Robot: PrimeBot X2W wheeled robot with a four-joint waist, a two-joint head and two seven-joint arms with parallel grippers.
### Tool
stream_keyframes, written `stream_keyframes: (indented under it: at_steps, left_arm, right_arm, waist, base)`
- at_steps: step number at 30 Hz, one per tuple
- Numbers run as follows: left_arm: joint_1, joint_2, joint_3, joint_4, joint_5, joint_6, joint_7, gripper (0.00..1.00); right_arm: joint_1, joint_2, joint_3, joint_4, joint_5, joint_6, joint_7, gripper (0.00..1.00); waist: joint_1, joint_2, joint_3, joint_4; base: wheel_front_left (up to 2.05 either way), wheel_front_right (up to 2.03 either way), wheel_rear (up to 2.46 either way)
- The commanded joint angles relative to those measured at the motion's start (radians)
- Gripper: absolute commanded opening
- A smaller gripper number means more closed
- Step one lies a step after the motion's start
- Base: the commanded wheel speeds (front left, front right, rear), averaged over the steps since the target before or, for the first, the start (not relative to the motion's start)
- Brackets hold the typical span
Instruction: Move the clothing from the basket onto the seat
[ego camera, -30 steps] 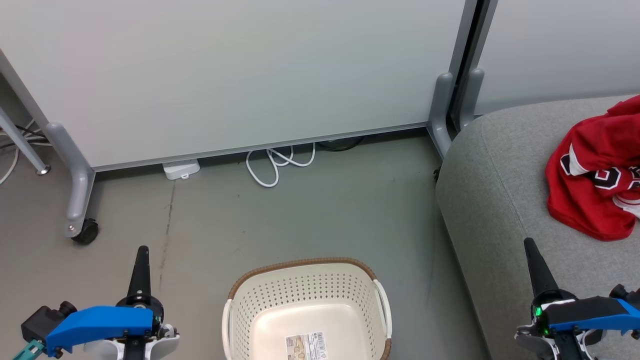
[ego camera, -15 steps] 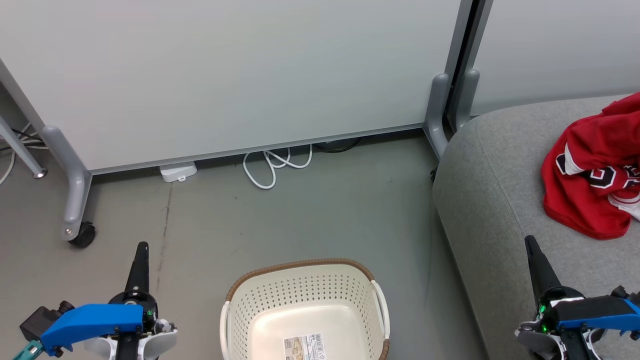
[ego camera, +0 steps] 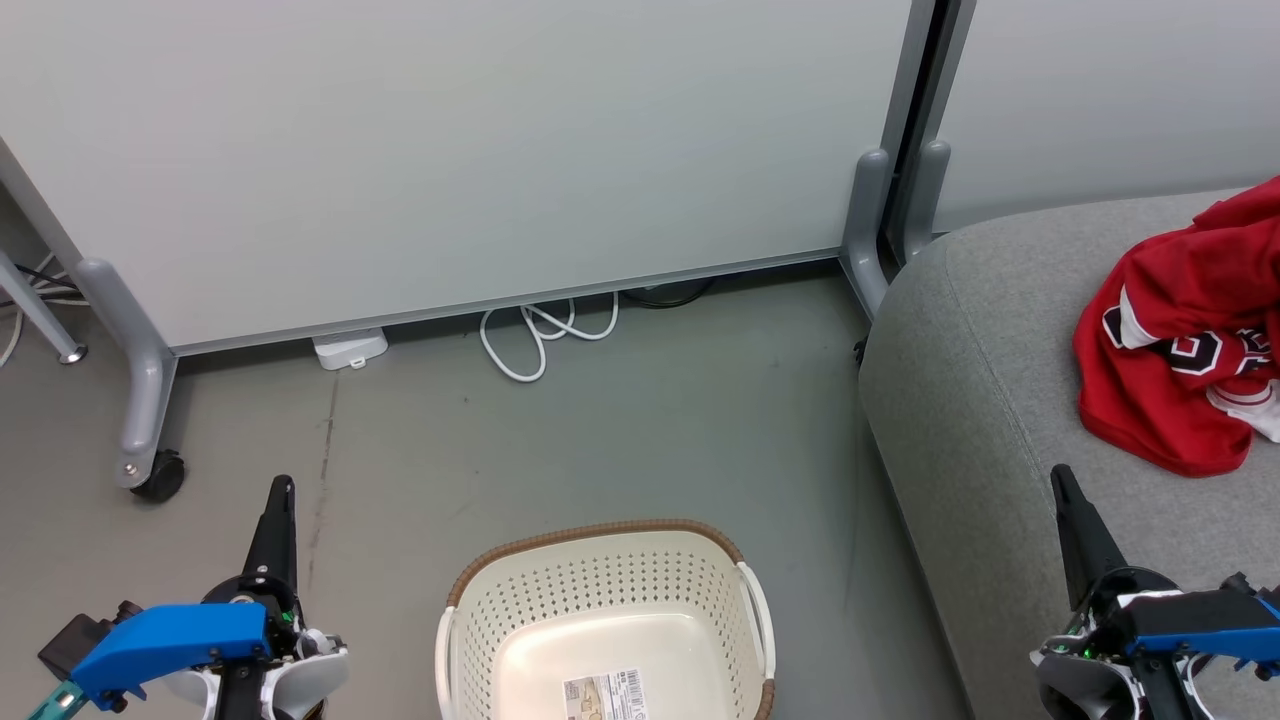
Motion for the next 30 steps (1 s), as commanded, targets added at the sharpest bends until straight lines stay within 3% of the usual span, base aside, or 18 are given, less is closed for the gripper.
stream_keyframes:
  at_steps: [1, 16, 30]
  left_arm:
    - [-0.017, 0.004, 0.005, -0.007, -0.019, -0.009, 0.005, 0.0]
    - [-0.022, 0.004, 0.012, -0.01, -0.126, -0.011, 0.032, 0.0]
    - [-0.021, 0.004, 0.012, -0.01, -0.122, -0.008, 0.031, 0.0]
  right_arm:
    - [-0.013, 0.002, -0.004, -0.006, 0.022, 0.0, 0.005, 0.0]
    - [-0.017, 0.004, -0.01, -0.009, 0.127, 0.0, 0.033, 0.0]
    - [-0.017, 0.003, -0.01, -0.009, 0.124, 0.0, 0.033, 0.0]
  waist:
    - [0.0, 0.0, 0.0, -0.001]
    - [0.0, 0.0, -0.005, -0.01]
    - [0.0, 0.0, -0.005, -0.01]
  base:
    - [0.0, 0.0, 0.0]
    - [0.0, 0.0, 0.0]
    - [0.0, 0.0, 0.0]
